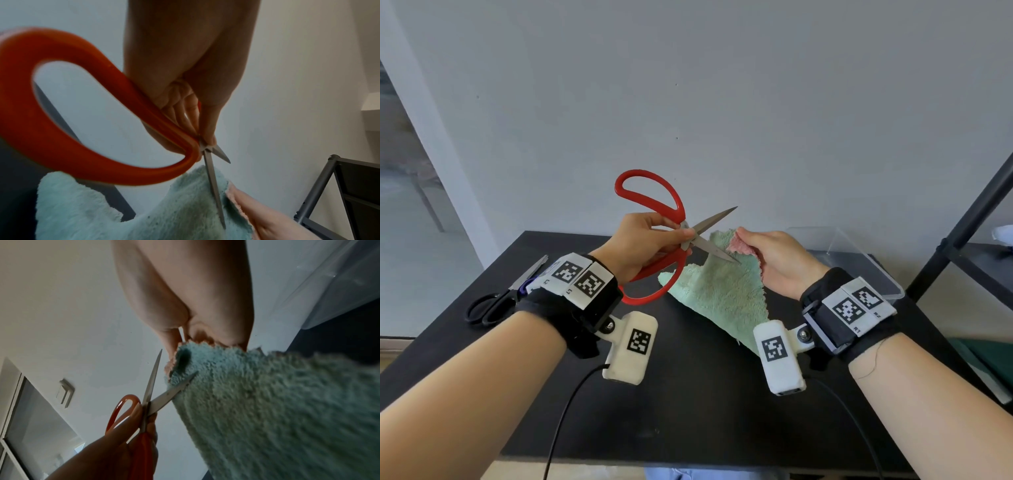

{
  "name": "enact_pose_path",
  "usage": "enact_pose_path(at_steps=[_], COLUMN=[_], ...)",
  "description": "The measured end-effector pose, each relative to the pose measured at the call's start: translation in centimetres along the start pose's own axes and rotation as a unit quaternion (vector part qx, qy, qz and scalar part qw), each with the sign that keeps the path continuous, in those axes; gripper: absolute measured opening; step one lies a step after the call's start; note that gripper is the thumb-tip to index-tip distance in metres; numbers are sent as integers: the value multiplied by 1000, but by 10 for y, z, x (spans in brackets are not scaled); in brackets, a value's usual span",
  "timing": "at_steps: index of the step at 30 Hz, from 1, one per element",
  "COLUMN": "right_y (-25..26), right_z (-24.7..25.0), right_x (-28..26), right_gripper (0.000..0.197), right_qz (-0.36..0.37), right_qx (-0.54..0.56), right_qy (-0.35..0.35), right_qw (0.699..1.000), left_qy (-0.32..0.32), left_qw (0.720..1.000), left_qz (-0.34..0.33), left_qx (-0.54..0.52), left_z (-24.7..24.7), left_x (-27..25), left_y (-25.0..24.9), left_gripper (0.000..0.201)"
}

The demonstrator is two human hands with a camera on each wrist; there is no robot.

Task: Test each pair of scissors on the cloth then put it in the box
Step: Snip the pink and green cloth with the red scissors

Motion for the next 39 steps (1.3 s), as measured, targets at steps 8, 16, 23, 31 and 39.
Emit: enact_pose_path(at_steps=[8,16,23,31,39], right_y=[18,16,14,15,18], right_z=[-6,5,4,-1,-7], right_x=[35,65,76,75,58], right_gripper=[38,20,10,4,19], right_qz=[65,164,212,222,192], right_qx=[-47,-159,-205,-198,-257], right_qy=[-2,-56,-69,-54,18], right_qw=[997,972,953,953,947], left_qy=[-25,-30,-37,-7,-42], left_qw=[999,999,999,999,994], left_qz=[-24,-16,-21,-40,-97], left_qx=[26,-14,1,-10,19], left_z=[-3,-9,-11,-9,-4], left_x=[36,82,104,104,88], left_y=[-22,-11,-2,1,-7], left_gripper=[17,15,17,28,22])
Point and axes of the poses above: each hand's wrist, its own x-axis towards the middle knuckle, its own z-axis out of the back of the hand, y = z × x, the point moved 6 cm from there along x, towards the middle knuckle, and after that the axes turned 8 degrees about z, right-handed, at the moved point
